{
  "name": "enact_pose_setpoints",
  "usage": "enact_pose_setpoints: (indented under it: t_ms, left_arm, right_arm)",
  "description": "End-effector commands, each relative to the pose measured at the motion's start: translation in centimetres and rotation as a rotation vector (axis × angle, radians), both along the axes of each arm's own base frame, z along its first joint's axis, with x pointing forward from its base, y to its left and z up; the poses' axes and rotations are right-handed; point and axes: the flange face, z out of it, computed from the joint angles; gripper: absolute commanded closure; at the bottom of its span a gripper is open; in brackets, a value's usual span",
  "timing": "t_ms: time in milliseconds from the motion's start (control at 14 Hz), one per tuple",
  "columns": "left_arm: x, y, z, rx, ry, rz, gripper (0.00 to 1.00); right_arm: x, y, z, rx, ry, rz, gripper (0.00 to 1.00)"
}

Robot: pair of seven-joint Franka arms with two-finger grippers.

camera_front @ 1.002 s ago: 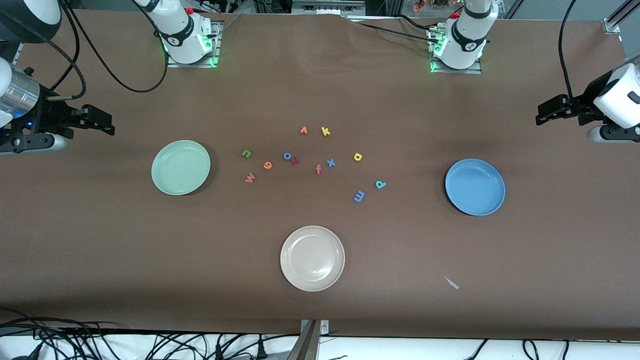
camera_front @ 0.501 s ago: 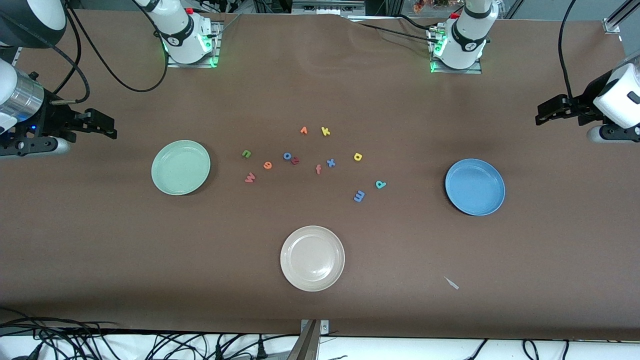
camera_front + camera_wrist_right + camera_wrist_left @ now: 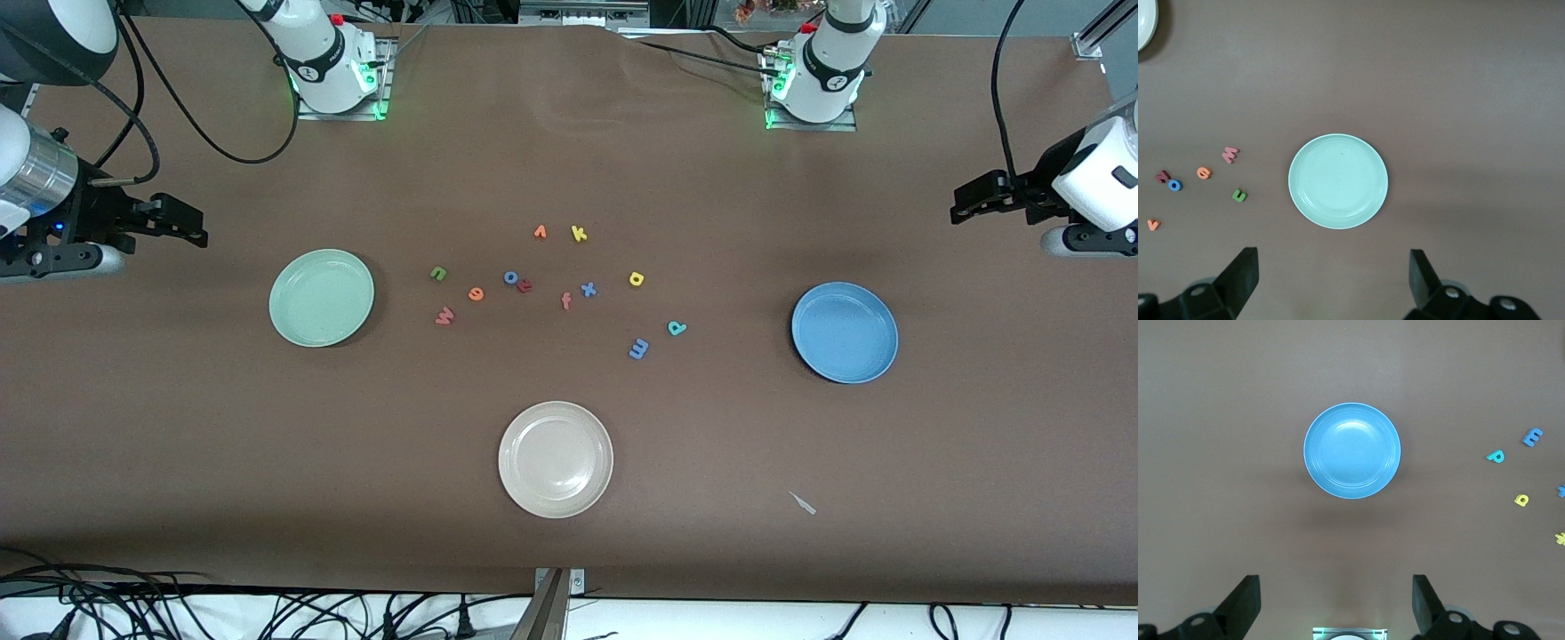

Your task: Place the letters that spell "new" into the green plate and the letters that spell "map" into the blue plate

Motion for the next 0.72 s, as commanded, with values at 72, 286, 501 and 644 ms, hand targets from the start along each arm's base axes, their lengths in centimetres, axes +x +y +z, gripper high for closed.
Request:
enact_pose_setpoints:
  t_ms: [72, 286, 501, 644]
  left_arm:
    - [0.01, -0.08, 0.13, 0.008, -0.007, -0.023, 0.0]
    - [0.01, -0.06, 0.13, 0.01, -0.007, -0.023, 0.0]
    - [0.07, -0.06, 0.16, 0.01, -0.011, -0.023, 0.0]
    - [0.07, -0.08, 0.16, 0.008, -0.011, -0.023, 0.0]
  right_arm:
    - [-0.81, 0.12, 0.84, -0.013, -0.014, 0.011, 0.0]
    - [-0.98, 0.12, 0.99, -0.013, -0.012, 0.01, 0.0]
    - [-1.48, 0.09, 1.42, -0.013, -0.017, 0.008, 0.0]
    - [-1.68, 0.08, 1.21, -0.013, -0.014, 0.008, 0.0]
